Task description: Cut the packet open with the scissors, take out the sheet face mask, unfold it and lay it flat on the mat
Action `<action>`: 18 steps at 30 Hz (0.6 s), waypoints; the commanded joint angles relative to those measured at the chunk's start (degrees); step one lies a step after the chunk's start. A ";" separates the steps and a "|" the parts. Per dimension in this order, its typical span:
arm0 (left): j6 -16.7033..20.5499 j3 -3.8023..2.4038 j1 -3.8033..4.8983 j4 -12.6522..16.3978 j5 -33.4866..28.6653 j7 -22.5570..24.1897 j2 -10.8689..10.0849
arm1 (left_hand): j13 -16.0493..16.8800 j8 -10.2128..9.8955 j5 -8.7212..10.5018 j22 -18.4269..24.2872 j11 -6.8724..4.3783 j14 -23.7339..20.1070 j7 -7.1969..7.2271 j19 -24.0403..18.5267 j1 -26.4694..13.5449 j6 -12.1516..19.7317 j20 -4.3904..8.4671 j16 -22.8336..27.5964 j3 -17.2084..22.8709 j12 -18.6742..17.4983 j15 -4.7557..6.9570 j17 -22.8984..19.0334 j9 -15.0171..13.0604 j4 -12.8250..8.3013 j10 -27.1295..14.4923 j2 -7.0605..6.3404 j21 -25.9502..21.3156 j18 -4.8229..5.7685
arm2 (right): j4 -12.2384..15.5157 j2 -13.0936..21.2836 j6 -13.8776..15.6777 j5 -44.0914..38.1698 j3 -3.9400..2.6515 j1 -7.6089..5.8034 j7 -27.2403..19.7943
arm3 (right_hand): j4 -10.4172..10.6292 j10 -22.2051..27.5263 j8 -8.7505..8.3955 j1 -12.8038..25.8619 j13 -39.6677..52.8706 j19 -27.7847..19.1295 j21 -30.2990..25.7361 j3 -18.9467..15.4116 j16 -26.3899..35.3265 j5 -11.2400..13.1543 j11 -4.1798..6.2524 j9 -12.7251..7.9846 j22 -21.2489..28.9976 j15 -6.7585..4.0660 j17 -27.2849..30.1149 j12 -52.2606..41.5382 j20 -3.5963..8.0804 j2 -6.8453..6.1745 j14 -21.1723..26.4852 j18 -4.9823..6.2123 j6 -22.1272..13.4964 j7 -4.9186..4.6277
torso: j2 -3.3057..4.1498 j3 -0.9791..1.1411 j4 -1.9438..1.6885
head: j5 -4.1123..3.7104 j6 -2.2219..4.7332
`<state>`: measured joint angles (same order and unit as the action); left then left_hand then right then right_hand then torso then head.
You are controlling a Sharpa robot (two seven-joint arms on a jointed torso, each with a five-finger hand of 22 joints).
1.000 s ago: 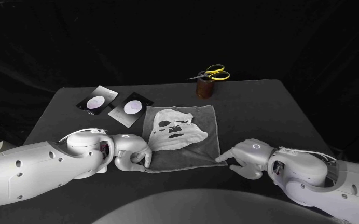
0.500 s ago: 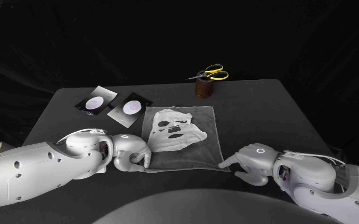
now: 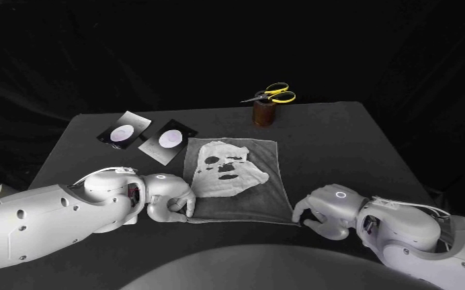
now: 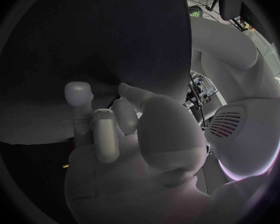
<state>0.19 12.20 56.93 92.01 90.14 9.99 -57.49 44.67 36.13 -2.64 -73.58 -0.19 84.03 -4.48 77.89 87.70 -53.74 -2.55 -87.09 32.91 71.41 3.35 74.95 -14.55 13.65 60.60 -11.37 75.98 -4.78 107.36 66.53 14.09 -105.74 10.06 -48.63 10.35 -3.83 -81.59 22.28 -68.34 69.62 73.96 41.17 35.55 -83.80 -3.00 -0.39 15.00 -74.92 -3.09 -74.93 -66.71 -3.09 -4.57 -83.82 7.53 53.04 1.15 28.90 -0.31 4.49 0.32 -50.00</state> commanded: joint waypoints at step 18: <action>0.82 0.87 0.72 0.58 -0.29 0.89 -0.84 | -10.46 -3.89 -0.16 4.59 2.48 -1.44 -2.46 -4.29 -5.74 6.98 -2.13 2.78 -12.74 -4.47 -2.35 1.97 2.42 -0.15 -10.93 -5.21 -5.02 -1.19 | -5.01 -0.28 21.33 36.96 0.11 -2.98 -27.61 | 3.68 1.75 -3.63 -2.08 -2.65 -0.75 -1.94 -5.45 1.36 0.03 -1.51 -1.39 -3.44 1.33 -2.77 3.73 -1.06 -6.76 -2.68 0.61 3.71 -7.97 | -0.01 -0.02 -0.06 | 0.14 0.00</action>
<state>0.86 12.94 57.56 92.56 89.31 11.18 -58.37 34.26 32.12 -2.67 -69.10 2.33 82.98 -6.22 73.97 82.37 -47.69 -4.79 -84.47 20.42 67.05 0.88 74.95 -13.31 13.47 50.07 -16.84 71.10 -4.80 102.75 66.38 32.36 -79.95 10.20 -51.29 -10.49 -0.16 -80.24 18.99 -70.32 66.77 72.86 38.98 30.41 -82.25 -3.00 -1.75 13.66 -74.93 -2.24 -74.93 -62.74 -4.23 -10.89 -84.02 7.51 56.70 -6.57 28.87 -0.36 4.44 0.52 -50.00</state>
